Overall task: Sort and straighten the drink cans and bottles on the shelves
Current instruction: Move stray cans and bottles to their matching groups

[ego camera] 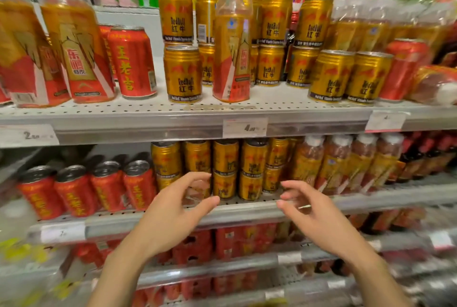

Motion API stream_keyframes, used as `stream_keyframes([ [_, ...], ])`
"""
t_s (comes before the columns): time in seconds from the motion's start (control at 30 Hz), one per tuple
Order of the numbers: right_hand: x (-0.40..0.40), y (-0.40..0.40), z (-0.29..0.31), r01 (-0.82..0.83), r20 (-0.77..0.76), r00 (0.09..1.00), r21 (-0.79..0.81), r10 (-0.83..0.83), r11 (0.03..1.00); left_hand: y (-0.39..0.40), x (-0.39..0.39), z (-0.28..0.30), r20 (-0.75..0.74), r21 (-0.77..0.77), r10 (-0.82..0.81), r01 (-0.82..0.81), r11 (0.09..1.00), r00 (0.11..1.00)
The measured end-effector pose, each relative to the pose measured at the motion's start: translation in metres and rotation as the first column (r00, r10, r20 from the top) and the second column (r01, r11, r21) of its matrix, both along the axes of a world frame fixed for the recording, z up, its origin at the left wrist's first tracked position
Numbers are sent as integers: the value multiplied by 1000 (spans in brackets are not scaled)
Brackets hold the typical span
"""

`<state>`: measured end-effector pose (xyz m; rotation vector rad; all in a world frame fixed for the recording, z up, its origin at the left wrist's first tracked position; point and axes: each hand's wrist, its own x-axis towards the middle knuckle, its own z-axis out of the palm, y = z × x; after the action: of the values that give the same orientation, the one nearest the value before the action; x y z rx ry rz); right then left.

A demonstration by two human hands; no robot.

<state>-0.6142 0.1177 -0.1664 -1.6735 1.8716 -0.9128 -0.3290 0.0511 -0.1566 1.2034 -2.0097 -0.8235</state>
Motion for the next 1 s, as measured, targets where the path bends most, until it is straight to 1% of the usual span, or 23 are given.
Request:
stream_keyframes([
  [0.1,-20,3,-3,7,0,1000,9,-7,1000,6,-20,-9,13,51,12,-12,999,1000],
  [0.2,-46,3,-3,7,26,1000,-12,-7,1000,10,-47,-9,27,54,30,-31,998,999],
  [0.33,-96,5,0,-10,20,1000,-39,11,999,16,-100,-6,39,63,28,-31,998,999],
  [0.43,-142,6,2,-30,23,999,-52,31,998,21,-147,-5,27,51,48,-49,997,998],
  [0.6,-217,8,11,-59,19,998,-65,61,996,30,-226,1,71,31,64,-67,997,995],
  [0.7,-249,7,17,-75,13,997,-93,77,993,34,-261,8,57,25,77,-78,997,995],
  [0.77,-263,7,24,-87,10,996,-108,89,990,35,-276,15,79,8,72,-73,997,994],
  [0.83,-272,7,30,-91,-3,996,-128,91,988,36,-287,22,72,-5,66,-65,998,995],
  [0.9,-278,7,37,-85,-33,996,-148,81,985,34,-296,30,34,-31,57,-55,998,998],
  [1.0,-285,9,50,-60,-118,992,-199,36,978,33,-307,43,0,-90,29,-29,995,1000],
])
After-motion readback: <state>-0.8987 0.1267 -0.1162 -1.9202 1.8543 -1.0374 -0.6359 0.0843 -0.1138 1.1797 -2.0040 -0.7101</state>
